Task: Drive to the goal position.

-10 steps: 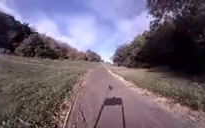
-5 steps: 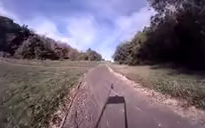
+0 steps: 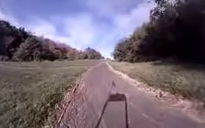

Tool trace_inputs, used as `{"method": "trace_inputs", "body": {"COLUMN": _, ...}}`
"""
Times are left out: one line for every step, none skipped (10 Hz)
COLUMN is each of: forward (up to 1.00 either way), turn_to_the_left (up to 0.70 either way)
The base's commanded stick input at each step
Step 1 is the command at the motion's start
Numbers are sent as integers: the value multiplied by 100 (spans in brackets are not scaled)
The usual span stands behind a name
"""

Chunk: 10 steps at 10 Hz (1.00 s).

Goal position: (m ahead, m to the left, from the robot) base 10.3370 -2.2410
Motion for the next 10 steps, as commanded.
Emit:
{"method": "trace_inputs", "body": {"forward": 70, "turn_to_the_left": 13}}
{"method": "trace_inputs", "body": {"forward": 70, "turn_to_the_left": 11}}
{"method": "trace_inputs", "body": {"forward": 70, "turn_to_the_left": 1}}
{"method": "trace_inputs", "body": {"forward": 70, "turn_to_the_left": 1}}
{"method": "trace_inputs", "body": {"forward": 70, "turn_to_the_left": 1}}
{"method": "trace_inputs", "body": {"forward": 70, "turn_to_the_left": 1}}
{"method": "trace_inputs", "body": {"forward": 70, "turn_to_the_left": 2}}
{"method": "trace_inputs", "body": {"forward": 70, "turn_to_the_left": 12}}
{"method": "trace_inputs", "body": {"forward": 70, "turn_to_the_left": 13}}
{"method": "trace_inputs", "body": {"forward": 70, "turn_to_the_left": 11}}
